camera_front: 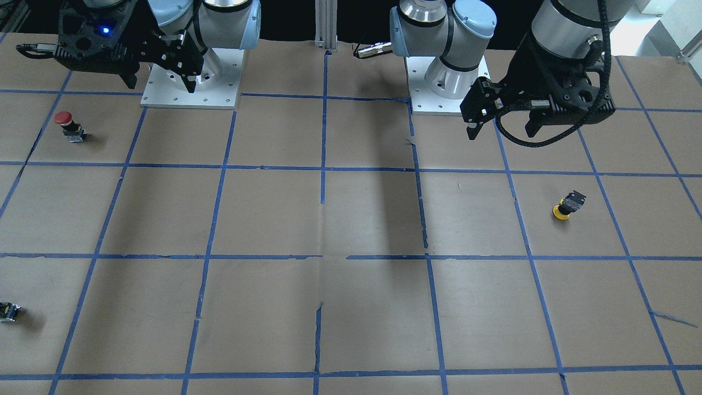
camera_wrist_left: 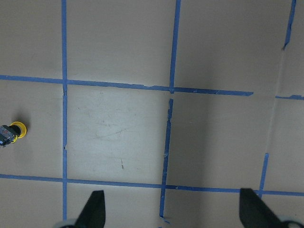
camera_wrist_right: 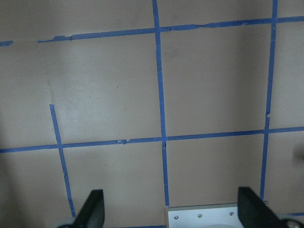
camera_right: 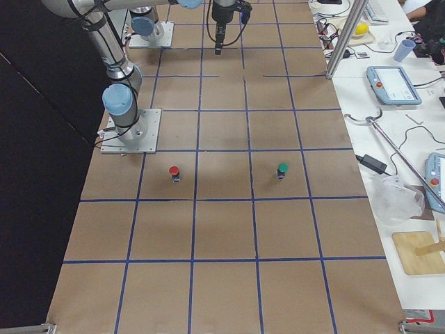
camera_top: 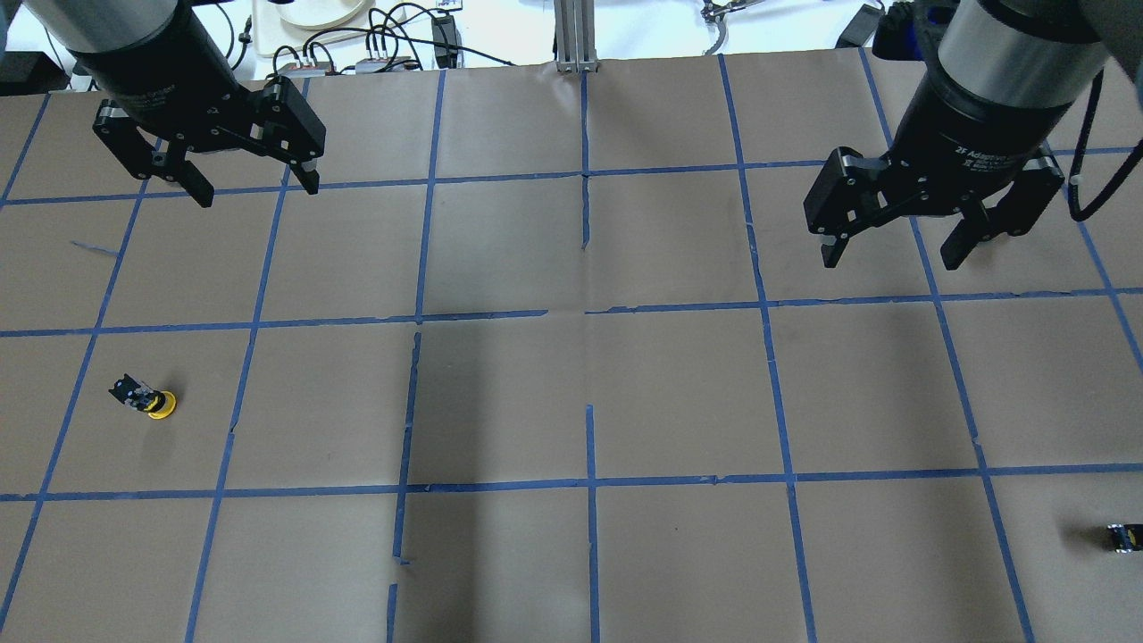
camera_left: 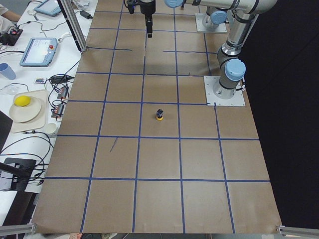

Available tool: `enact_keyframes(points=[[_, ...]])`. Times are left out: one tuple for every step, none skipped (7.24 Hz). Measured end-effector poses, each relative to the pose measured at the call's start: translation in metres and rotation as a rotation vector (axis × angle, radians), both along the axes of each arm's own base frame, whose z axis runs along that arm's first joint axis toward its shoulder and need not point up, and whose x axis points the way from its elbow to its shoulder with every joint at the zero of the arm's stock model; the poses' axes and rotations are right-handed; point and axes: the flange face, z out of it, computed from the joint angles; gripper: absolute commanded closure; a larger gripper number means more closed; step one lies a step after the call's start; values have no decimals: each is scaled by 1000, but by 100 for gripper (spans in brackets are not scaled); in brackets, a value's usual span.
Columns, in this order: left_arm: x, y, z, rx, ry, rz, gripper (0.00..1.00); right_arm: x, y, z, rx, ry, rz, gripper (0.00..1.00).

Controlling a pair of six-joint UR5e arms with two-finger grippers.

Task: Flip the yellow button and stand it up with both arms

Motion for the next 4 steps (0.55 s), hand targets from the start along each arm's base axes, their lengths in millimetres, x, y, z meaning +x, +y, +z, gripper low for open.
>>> enact_keyframes(points=[[0, 0, -1, 1, 0, -1, 0, 0, 0, 0, -2, 5, 1, 0], [1, 0, -2, 4, 0, -3, 0, 1, 1, 1, -3, 7, 2, 0], [2, 0, -3, 7, 0, -6, 0, 1, 1, 1, -3, 7, 2, 0], [4, 0, -3, 6, -1, -6, 0, 1, 1, 1, -4, 8, 2, 0]])
